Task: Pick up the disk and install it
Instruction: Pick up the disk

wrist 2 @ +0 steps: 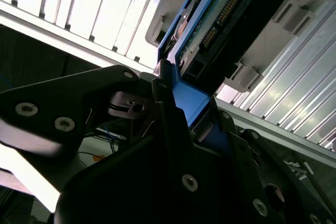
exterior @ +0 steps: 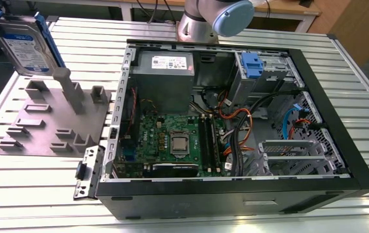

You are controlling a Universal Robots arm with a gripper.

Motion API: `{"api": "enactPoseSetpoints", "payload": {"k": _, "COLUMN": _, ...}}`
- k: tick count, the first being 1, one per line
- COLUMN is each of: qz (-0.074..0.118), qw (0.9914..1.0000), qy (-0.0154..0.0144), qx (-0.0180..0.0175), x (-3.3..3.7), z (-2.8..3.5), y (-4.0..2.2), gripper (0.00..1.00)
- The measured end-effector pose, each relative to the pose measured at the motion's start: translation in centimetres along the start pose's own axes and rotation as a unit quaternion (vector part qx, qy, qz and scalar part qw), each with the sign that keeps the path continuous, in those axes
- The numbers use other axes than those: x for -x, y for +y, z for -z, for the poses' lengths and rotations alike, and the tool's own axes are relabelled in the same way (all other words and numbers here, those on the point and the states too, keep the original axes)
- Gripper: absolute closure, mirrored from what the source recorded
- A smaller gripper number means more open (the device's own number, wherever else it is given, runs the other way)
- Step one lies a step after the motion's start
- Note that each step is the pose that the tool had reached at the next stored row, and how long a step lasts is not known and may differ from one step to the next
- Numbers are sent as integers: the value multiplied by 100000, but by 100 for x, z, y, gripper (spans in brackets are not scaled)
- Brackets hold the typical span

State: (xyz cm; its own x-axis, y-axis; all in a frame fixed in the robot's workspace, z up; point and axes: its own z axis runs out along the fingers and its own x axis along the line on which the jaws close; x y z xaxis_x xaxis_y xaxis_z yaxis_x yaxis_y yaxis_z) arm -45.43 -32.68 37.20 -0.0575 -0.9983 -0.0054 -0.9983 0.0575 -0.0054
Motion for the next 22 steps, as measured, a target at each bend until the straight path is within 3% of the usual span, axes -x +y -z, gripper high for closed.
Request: {"api": "enactPoseSetpoints", "payload": {"k": 22, "qz": 3, "qw": 100000, "qy": -1, "qx": -1, "x": 0, "z": 69, "y": 0, "gripper": 64}}
